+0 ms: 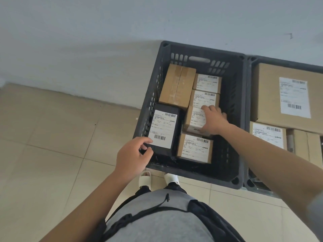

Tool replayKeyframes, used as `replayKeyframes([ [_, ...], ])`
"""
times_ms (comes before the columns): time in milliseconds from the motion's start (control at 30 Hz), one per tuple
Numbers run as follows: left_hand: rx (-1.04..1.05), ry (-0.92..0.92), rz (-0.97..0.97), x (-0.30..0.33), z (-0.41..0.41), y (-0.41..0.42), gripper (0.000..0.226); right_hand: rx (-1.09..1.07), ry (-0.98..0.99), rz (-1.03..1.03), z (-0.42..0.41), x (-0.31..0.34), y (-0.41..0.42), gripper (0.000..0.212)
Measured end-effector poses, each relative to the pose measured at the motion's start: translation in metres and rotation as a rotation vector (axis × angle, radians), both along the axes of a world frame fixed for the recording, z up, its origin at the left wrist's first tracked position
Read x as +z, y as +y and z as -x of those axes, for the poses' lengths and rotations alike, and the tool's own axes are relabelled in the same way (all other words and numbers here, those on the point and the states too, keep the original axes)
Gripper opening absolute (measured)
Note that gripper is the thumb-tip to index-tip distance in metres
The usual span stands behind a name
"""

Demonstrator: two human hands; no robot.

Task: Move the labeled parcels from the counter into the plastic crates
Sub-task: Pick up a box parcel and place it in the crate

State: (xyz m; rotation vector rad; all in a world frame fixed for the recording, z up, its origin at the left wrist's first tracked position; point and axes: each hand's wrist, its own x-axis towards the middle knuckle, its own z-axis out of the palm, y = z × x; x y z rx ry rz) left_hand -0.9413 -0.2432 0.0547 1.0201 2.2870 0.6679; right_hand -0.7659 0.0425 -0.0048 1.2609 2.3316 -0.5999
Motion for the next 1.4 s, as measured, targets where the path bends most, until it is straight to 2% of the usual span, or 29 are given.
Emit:
replayKeyframes([
  [200, -0.002, 0.012, -0.004, -0.002, -0.001, 0.000, 0.025, -0.096, 0.091, 0.119, -0.014, -0.011, -0.013, 0.116],
  [300, -0.006, 0.025, -0.009, -0.003, -0.001, -0.001, 0.025, -0.164, 0.168, 0.214, -0.014, -0.011, -0.012, 0.113],
  [400, -0.010, 0.028, -0.010, -0.005, -0.001, -0.001, 0.025, -0.177, 0.207, 0.195, -0.015, -0.009, -0.019, 0.113],
  [533, 0.000, 0.019, -0.011, -0.006, 0.000, -0.002, 0.024, -0.004, 0.034, 0.174, -0.021, -0.013, -0.059, 0.144],
  [633, -0.003, 0.023, -0.018, -0.006, 0.000, -0.001, 0.024, 0.141, -0.114, 0.116, -0.025, -0.025, -0.092, 0.152],
  [867, -0.017, 0.031, -0.018, -0.006, 0.002, 0.000, 0.025, 0.026, -0.115, 0.083, -0.020, -0.026, -0.084, 0.139],
  [1267, -0.025, 0.059, -0.031, -0.006, 0.003, 0.002, 0.023, 0.145, -0.061, 0.060, -0.031, -0.025, -0.062, 0.135],
  [1400, -0.020, 0.068, -0.032, -0.006, 0.003, 0.003, 0.022, 0.122, -0.046, 0.060, -0.024, -0.028, -0.063, 0.134],
])
